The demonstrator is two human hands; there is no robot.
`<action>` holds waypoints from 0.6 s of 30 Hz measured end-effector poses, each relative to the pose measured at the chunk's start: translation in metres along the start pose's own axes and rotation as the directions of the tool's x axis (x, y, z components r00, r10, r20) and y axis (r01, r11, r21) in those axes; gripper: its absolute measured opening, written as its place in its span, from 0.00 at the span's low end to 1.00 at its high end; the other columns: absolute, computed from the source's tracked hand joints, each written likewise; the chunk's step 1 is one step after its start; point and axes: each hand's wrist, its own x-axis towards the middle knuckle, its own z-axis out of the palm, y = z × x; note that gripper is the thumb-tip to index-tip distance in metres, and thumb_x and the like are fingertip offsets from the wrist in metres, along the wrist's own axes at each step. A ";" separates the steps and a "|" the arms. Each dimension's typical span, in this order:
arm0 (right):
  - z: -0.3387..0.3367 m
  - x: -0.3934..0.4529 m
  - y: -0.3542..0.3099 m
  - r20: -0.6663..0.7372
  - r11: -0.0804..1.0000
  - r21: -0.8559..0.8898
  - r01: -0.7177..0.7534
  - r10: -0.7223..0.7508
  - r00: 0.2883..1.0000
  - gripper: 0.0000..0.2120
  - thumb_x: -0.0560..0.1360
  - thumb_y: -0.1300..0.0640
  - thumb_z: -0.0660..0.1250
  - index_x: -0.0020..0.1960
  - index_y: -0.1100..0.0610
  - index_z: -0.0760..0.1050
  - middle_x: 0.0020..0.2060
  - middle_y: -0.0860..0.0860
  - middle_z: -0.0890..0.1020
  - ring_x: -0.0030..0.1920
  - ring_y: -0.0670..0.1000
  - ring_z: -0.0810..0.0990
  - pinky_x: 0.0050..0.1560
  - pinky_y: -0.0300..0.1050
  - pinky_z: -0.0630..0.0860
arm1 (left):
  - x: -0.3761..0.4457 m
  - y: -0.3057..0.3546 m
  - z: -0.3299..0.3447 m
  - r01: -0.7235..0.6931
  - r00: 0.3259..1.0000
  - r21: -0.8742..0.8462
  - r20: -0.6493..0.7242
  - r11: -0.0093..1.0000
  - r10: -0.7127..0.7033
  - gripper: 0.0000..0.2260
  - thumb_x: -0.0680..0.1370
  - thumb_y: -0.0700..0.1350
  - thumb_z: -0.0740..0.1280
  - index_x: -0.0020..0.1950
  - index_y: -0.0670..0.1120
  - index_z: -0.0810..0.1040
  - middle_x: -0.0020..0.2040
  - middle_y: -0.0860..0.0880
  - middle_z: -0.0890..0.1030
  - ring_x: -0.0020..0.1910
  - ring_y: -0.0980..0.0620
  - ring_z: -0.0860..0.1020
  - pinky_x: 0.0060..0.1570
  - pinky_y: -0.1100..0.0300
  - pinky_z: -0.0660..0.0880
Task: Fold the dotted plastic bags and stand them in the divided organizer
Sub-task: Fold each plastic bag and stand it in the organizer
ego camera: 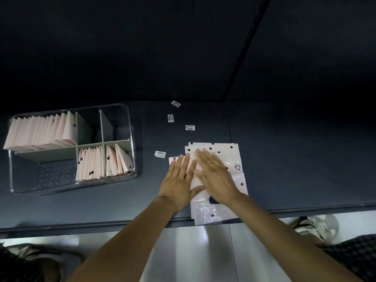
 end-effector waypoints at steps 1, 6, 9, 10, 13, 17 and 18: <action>0.006 0.000 -0.005 0.116 0.998 -0.029 0.061 -0.057 0.992 0.28 0.82 0.47 0.49 0.77 0.58 0.46 0.77 0.51 0.50 0.76 0.48 0.44 0.75 0.42 0.40 | 0.000 0.000 0.000 -0.005 1.000 -0.002 0.006 1.000 0.005 0.35 0.78 0.64 0.43 0.74 0.45 0.31 0.74 0.44 0.30 0.71 0.46 0.27 0.73 0.50 0.32; 0.015 -0.001 0.010 0.261 0.987 -0.156 -0.044 0.084 0.962 0.36 0.78 0.36 0.41 0.75 0.57 0.33 0.74 0.48 0.33 0.74 0.46 0.32 0.75 0.45 0.35 | 0.000 -0.005 -0.003 -0.037 0.998 0.019 0.054 0.999 0.036 0.35 0.78 0.65 0.42 0.74 0.45 0.31 0.73 0.45 0.29 0.73 0.46 0.29 0.74 0.50 0.35; 0.008 -0.008 0.029 0.250 0.974 -0.195 -0.114 0.162 0.955 0.36 0.78 0.36 0.41 0.75 0.57 0.33 0.74 0.48 0.33 0.74 0.45 0.32 0.74 0.44 0.33 | -0.002 -0.015 -0.005 -0.066 0.996 0.041 0.062 0.997 0.063 0.36 0.77 0.66 0.41 0.75 0.44 0.33 0.75 0.44 0.33 0.74 0.46 0.32 0.74 0.51 0.38; 0.006 -0.010 0.034 0.251 0.971 -0.200 -0.130 0.179 0.951 0.36 0.78 0.36 0.40 0.75 0.56 0.33 0.74 0.49 0.34 0.74 0.45 0.32 0.74 0.45 0.33 | -0.004 -0.019 -0.006 -0.071 0.995 0.045 0.068 0.996 0.068 0.37 0.77 0.67 0.41 0.75 0.44 0.33 0.76 0.44 0.33 0.75 0.47 0.33 0.75 0.51 0.38; -0.001 -0.011 0.043 0.245 0.968 -0.223 -0.114 0.169 0.955 0.34 0.79 0.37 0.41 0.76 0.55 0.35 0.76 0.48 0.38 0.75 0.46 0.36 0.75 0.45 0.38 | -0.007 -0.027 -0.010 -0.091 0.992 0.040 0.096 0.995 0.087 0.37 0.76 0.67 0.40 0.75 0.45 0.32 0.76 0.44 0.34 0.75 0.49 0.33 0.75 0.53 0.38; -0.011 -0.006 0.047 0.098 0.956 -0.273 -0.108 0.140 0.985 0.29 0.81 0.43 0.51 0.77 0.56 0.51 0.77 0.49 0.53 0.76 0.47 0.52 0.72 0.43 0.58 | -0.008 -0.030 -0.016 -0.110 0.989 -0.007 0.096 0.994 0.110 0.36 0.77 0.66 0.42 0.76 0.46 0.34 0.76 0.45 0.34 0.74 0.50 0.33 0.73 0.56 0.34; -0.013 -0.006 0.049 0.104 0.947 -0.314 -0.070 0.107 0.989 0.27 0.81 0.48 0.53 0.77 0.56 0.52 0.76 0.50 0.56 0.75 0.48 0.55 0.69 0.44 0.64 | -0.008 -0.031 -0.017 -0.111 0.989 -0.014 0.092 0.994 0.111 0.36 0.78 0.65 0.43 0.76 0.46 0.35 0.76 0.45 0.35 0.75 0.50 0.34 0.73 0.57 0.34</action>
